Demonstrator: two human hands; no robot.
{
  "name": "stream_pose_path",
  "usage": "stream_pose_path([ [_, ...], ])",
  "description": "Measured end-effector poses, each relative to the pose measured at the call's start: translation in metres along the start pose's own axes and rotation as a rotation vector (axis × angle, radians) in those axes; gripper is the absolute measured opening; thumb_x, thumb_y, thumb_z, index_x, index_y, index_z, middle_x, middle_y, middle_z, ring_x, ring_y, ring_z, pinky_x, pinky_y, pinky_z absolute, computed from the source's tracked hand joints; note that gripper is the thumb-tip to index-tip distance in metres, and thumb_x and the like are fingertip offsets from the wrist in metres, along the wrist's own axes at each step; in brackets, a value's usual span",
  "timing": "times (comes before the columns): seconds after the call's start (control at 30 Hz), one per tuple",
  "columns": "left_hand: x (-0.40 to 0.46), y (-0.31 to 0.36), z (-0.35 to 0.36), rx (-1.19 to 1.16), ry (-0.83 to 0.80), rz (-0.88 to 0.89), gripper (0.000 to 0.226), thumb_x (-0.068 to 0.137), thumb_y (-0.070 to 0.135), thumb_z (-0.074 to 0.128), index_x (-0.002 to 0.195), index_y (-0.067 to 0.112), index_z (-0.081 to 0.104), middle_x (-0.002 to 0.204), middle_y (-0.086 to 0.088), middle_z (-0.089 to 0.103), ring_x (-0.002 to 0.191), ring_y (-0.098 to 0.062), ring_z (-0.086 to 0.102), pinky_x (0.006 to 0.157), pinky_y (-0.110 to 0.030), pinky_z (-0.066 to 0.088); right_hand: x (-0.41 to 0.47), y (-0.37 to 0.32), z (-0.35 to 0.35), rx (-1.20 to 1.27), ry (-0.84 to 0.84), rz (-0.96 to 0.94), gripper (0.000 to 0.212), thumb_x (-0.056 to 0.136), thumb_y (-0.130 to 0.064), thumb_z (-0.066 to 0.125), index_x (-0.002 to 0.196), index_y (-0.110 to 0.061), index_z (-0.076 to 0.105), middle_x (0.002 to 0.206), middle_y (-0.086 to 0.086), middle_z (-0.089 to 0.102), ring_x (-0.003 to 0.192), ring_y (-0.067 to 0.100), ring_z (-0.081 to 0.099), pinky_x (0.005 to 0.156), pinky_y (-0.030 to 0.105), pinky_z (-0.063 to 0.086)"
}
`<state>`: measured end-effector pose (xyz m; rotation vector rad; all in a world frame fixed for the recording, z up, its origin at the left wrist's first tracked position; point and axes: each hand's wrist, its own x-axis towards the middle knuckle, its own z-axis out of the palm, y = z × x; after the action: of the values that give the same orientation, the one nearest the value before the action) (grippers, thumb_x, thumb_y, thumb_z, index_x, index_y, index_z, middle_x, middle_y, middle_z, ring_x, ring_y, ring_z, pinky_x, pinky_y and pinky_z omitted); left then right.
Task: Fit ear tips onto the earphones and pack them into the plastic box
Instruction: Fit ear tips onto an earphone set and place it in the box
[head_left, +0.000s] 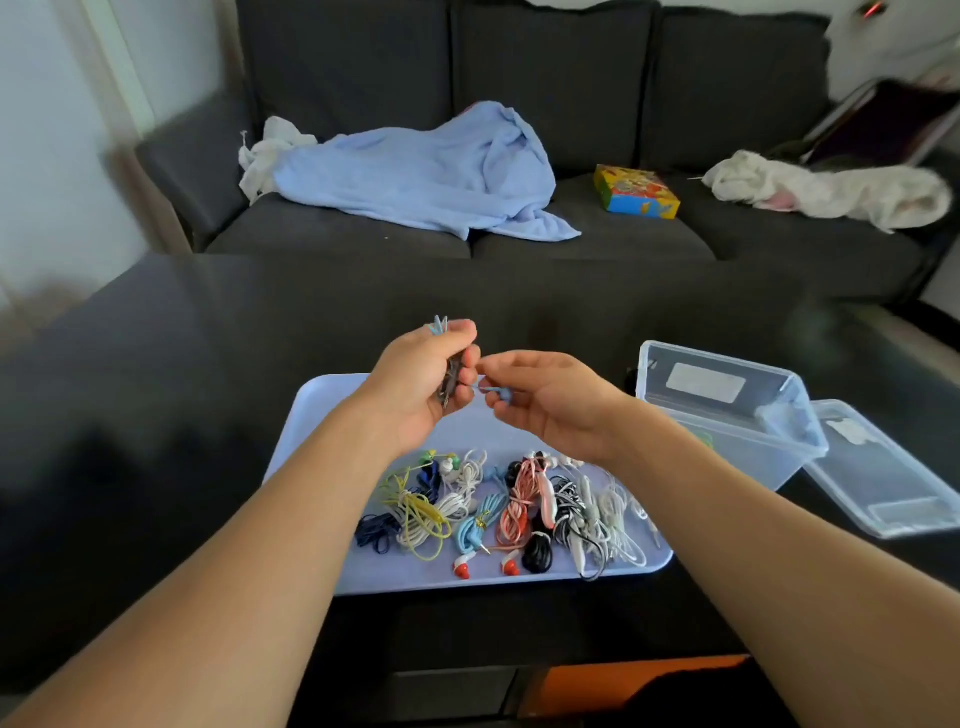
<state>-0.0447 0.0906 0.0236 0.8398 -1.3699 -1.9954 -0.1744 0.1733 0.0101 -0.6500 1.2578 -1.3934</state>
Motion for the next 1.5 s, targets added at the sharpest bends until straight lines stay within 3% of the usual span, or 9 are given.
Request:
stream_pose_path([
  [0.2, 0.001, -0.015, -0.016, 0.364, 0.134, 0.026, 0.014, 0.101, 0.021, 0.057, 0.112, 0.018, 0.065, 0.111, -0.007, 0.067, 0.099, -0.019, 0.067, 0.070, -0.030, 0.060, 0.002, 0.001, -0.014, -0.165, 0.107, -0.085, 0.015, 0.088, 0.004, 0.069, 0.103, 0.001, 0.073, 0.092, 0.014, 0.073, 0.079, 0.017, 0.073, 0.073, 0.021, 0.058],
  [0.43, -0.007, -0.008, -0.024, 0.395, -0.017, -0.089, 0.022, 0.101, 0.037, 0.055, 0.116, 0.025, 0.067, 0.109, 0.007, 0.073, 0.080, -0.011, 0.073, 0.054, -0.021, 0.050, 0.006, 0.004, -0.005, -0.421, 0.178, -0.210, 0.020, 0.081, -0.010, 0.082, 0.096, 0.001, 0.075, 0.084, 0.016, 0.077, 0.063, 0.014, 0.069, 0.064, 0.020, 0.058],
  [0.6, -0.004, -0.011, -0.035, 0.441, 0.033, -0.056, 0.019, 0.101, 0.016, 0.057, 0.116, 0.022, 0.067, 0.102, 0.004, 0.076, 0.080, -0.008, 0.072, 0.061, -0.020, 0.048, 0.023, 0.005, -0.005, -0.441, 0.209, -0.181, 0.018, 0.089, -0.023, 0.075, 0.093, -0.005, 0.078, 0.079, 0.011, 0.075, 0.064, 0.013, 0.064, 0.062, 0.024, 0.058],
  [0.7, 0.000, -0.013, -0.043, 0.444, 0.093, -0.041, 0.025, 0.102, 0.010, 0.052, 0.125, 0.020, 0.056, 0.095, 0.008, 0.077, 0.076, -0.009, 0.065, 0.058, -0.021, 0.044, 0.039, 0.006, -0.030, -0.896, 0.542, -0.366, 0.007, 0.085, -0.018, 0.079, 0.084, -0.012, 0.078, 0.071, 0.002, 0.072, 0.061, 0.012, 0.064, 0.066, 0.029, 0.059],
  [0.93, 0.003, -0.018, -0.040, 0.551, 0.118, -0.012, 0.017, 0.103, 0.018, 0.049, 0.115, 0.014, 0.061, 0.094, 0.011, 0.077, 0.072, -0.009, 0.063, 0.058, -0.021, 0.045, 0.065, 0.033, -0.022, -1.265, 0.469, -0.223, 0.023, 0.078, -0.030, 0.086, 0.083, -0.012, 0.072, 0.076, 0.002, 0.064, 0.065, 0.019, 0.061, 0.058, 0.028, 0.045],
  [1.2, 0.004, -0.013, -0.039, 0.163, 0.174, -0.084, 0.026, 0.105, 0.021, 0.049, 0.106, 0.009, 0.072, 0.064, 0.005, 0.057, 0.053, -0.006, 0.047, 0.049, -0.018, 0.042, 0.077, 0.041, -0.017, -1.222, 0.487, -0.153, 0.008, 0.081, -0.020, 0.080, 0.081, -0.013, 0.077, 0.084, 0.006, 0.073, 0.075, 0.025, 0.070, 0.072, 0.039, 0.062],
  [1.3, 0.003, -0.011, -0.036, 0.117, 0.122, -0.092, 0.026, 0.105, 0.014, 0.046, 0.111, 0.009, 0.070, 0.068, 0.002, 0.054, 0.052, -0.007, 0.043, 0.047, -0.018, 0.038, 0.069, 0.036, -0.014, -1.162, 0.451, -0.197, 0.008, 0.081, -0.015, 0.080, 0.076, -0.015, 0.075, 0.079, 0.001, 0.071, 0.073, 0.018, 0.068, 0.063, 0.028, 0.056],
  [1.4, 0.003, -0.010, -0.032, 0.085, 0.103, -0.091, 0.021, 0.104, 0.011, 0.047, 0.116, 0.014, 0.065, 0.069, 0.000, 0.061, 0.053, -0.010, 0.046, 0.048, -0.021, 0.039, 0.053, 0.018, -0.005, -0.826, 0.392, -0.245, 0.007, 0.081, -0.013, 0.082, 0.081, -0.013, 0.075, 0.074, -0.001, 0.069, 0.064, 0.010, 0.063, 0.055, 0.018, 0.049],
  [1.5, 0.003, -0.009, -0.029, 0.100, 0.094, -0.095, 0.015, 0.103, 0.016, 0.051, 0.113, 0.016, 0.063, 0.079, 0.000, 0.075, 0.064, -0.013, 0.054, 0.057, -0.025, 0.044, 0.033, 0.003, 0.006, -0.261, 0.245, -0.188, 0.015, 0.084, -0.007, 0.078, 0.097, -0.001, 0.074, 0.083, 0.009, 0.071, 0.073, 0.014, 0.067, 0.069, 0.021, 0.058],
])
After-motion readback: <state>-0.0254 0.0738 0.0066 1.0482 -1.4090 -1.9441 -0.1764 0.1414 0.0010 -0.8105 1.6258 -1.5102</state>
